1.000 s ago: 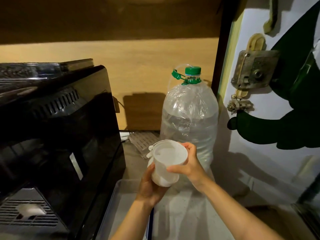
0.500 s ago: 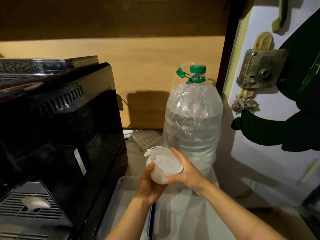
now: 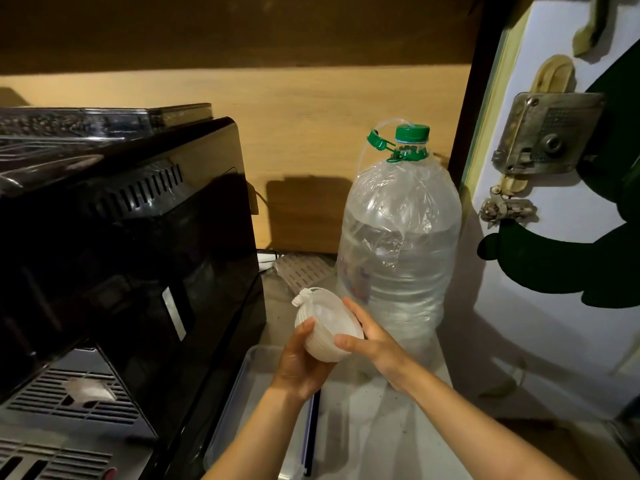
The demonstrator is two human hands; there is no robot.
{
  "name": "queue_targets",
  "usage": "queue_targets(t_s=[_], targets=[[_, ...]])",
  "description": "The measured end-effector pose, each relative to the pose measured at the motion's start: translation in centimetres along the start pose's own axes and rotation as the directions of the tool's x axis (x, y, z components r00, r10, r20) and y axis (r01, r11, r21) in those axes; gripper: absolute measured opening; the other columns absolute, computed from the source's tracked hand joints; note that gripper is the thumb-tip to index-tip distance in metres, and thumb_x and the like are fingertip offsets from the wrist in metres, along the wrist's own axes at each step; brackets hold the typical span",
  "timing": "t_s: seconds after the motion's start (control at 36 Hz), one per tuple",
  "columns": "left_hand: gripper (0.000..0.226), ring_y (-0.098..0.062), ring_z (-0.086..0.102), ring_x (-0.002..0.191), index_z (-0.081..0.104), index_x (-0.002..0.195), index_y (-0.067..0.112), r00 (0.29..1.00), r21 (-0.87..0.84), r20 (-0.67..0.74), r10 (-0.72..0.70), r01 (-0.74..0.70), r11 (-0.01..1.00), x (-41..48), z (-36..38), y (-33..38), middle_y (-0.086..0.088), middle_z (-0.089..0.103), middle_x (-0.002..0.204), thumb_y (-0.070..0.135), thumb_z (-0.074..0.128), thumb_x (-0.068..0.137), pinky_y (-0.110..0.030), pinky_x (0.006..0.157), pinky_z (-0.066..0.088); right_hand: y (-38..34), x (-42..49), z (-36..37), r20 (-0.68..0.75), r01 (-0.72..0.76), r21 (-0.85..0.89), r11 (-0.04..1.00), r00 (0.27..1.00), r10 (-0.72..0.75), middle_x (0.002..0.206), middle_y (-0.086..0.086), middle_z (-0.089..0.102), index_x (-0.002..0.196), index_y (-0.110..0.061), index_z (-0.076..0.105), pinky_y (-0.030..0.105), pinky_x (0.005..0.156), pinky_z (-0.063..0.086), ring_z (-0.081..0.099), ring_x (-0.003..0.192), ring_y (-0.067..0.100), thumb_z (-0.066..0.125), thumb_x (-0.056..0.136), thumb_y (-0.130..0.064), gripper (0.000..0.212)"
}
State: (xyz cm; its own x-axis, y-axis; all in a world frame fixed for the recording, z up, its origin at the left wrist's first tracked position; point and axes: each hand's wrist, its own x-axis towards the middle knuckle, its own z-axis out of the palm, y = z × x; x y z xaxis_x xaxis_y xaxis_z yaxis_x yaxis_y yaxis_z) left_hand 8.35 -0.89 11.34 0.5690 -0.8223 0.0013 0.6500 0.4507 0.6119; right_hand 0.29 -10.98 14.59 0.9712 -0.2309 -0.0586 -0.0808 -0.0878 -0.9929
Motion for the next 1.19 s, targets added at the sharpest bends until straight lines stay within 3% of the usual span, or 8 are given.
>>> queue_targets(t_s=[0.08, 0.19, 0.36, 0.64, 0.81, 1.0, 1.08, 1.19], targets=[[0.085, -0.023, 0.072, 0.077, 0.063, 0.097, 0.009, 1.0, 0.005, 0.002, -0.004, 0.004, 1.0, -0.1, 0.0, 0.1, -0.012, 0.074, 0.082, 0.03, 0.093, 0.019, -0.03, 0.061, 0.059, 0.2, 0.3, 0.3, 0.0, 0.034, 0.0, 0.999, 0.999, -0.034, 0.133, -0.002, 0.049, 0.135, -0.028, 0.036, 0.019, 0.089, 0.049, 0.05, 0.117, 0.007, 0.071, 0.046, -0.047, 0.097], [0.085, -0.023, 0.072, 0.076, 0.064, 0.096, 0.008, 1.0, 0.013, -0.01, 0.003, -0.003, 1.0, -0.1, -0.4, 0.4, -0.012, 0.074, 0.081, 0.03, 0.093, 0.019, -0.03, 0.06, 0.059, -0.1, 0.7, 0.7, -0.008, 0.079, -0.01, 0.997, 0.997, -0.079, 0.108, -0.016, 0.052, 0.099, -0.042, 0.045, 0.004, 0.071, 0.049, 0.053, 0.095, -0.003, 0.07, 0.059, -0.027, 0.05], [0.091, -0.021, 0.071, 0.08, 0.06, 0.103, 0.009, 0.999, 0.075, -0.035, 0.011, -0.009, 0.997, -0.1, -1.1, 1.0, -0.01, 0.074, 0.084, 0.035, 0.092, 0.021, -0.031, 0.066, 0.059, -0.3, 1.7, 0.7, 0.026, 0.096, -0.055, 0.994, 0.995, -0.095, 0.096, -0.021, 0.052, 0.091, -0.041, 0.045, 0.003, 0.067, 0.048, 0.054, 0.085, -0.005, 0.068, 0.08, -0.002, 0.046], [0.096, -0.02, 0.068, 0.086, 0.056, 0.11, 0.01, 0.996, 0.182, -0.082, 0.023, -0.008, 0.983, -0.1, -2.1, 1.7, -0.012, 0.065, 0.096, 0.043, 0.089, 0.026, -0.03, 0.069, 0.058, -1.3, 2.4, 0.8, 0.066, 0.018, -0.203, 0.979, 0.998, -0.005, 0.095, -0.025, 0.05, 0.11, -0.033, 0.042, -0.004, 0.063, 0.043, 0.049, 0.083, -0.01, 0.07, 0.079, -0.017, 0.045], [0.097, -0.018, 0.068, 0.081, 0.056, 0.109, 0.01, 0.995, 0.209, -0.092, 0.04, -0.02, 0.978, -0.4, -2.4, 2.0, -0.011, 0.065, 0.093, 0.045, 0.088, 0.025, -0.029, 0.064, 0.058, -1.8, 2.8, 1.0, 0.143, 0.041, -0.229, 0.973, 0.99, -0.008, 0.089, -0.025, 0.05, 0.098, -0.036, 0.044, -0.006, 0.062, 0.04, 0.048, 0.079, -0.011, 0.068, 0.081, -0.015, 0.035], [0.101, -0.019, 0.064, 0.085, 0.052, 0.116, 0.011, 0.988, 0.321, -0.114, 0.102, -0.061, 0.945, -0.7, -2.3, 3.4, -0.01, 0.063, 0.095, 0.048, 0.086, 0.029, -0.027, 0.064, 0.057, -2.2, 3.7, 2.0, 0.256, 0.058, -0.229, 0.972, 0.967, 0.003, 0.119, -0.008, 0.056, 0.115, -0.037, 0.045, 0.01, 0.085, 0.048, 0.056, 0.102, -0.001, 0.066, 0.083, -0.022, 0.041], [0.088, -0.015, 0.066, 0.079, 0.052, 0.116, 0.012, 0.977, 0.388, -0.116, 0.179, -0.121, 0.914, -0.7, -2.3, 4.3, -0.008, 0.064, 0.092, 0.039, 0.082, 0.038, -0.027, 0.062, 0.057, -1.8, 4.3, 2.1, 0.221, 0.072, -0.276, 0.959, 0.975, -0.009, 0.151, -0.001, 0.03, 0.142, -0.027, 0.026, 0.032, 0.114, 0.03, 0.031, 0.138, 0.016, 0.066, 0.082, -0.031, 0.072], [0.067, -0.011, 0.067, 0.079, 0.054, 0.115, 0.014, 0.929, 0.466, -0.169, 0.33, -0.22, 0.857, -0.7, -2.3, 5.1, -0.003, 0.066, 0.092, 0.028, 0.068, 0.052, -0.024, 0.06, 0.055, -1.3, 4.7, 2.8, 0.131, 0.116, -0.279, 0.953, 0.988, -0.082, 0.156, -0.001, 0.022, 0.146, -0.023, 0.019, 0.026, 0.112, 0.02, 0.021, 0.143, 0.013, 0.065, 0.083, -0.028, 0.078]])
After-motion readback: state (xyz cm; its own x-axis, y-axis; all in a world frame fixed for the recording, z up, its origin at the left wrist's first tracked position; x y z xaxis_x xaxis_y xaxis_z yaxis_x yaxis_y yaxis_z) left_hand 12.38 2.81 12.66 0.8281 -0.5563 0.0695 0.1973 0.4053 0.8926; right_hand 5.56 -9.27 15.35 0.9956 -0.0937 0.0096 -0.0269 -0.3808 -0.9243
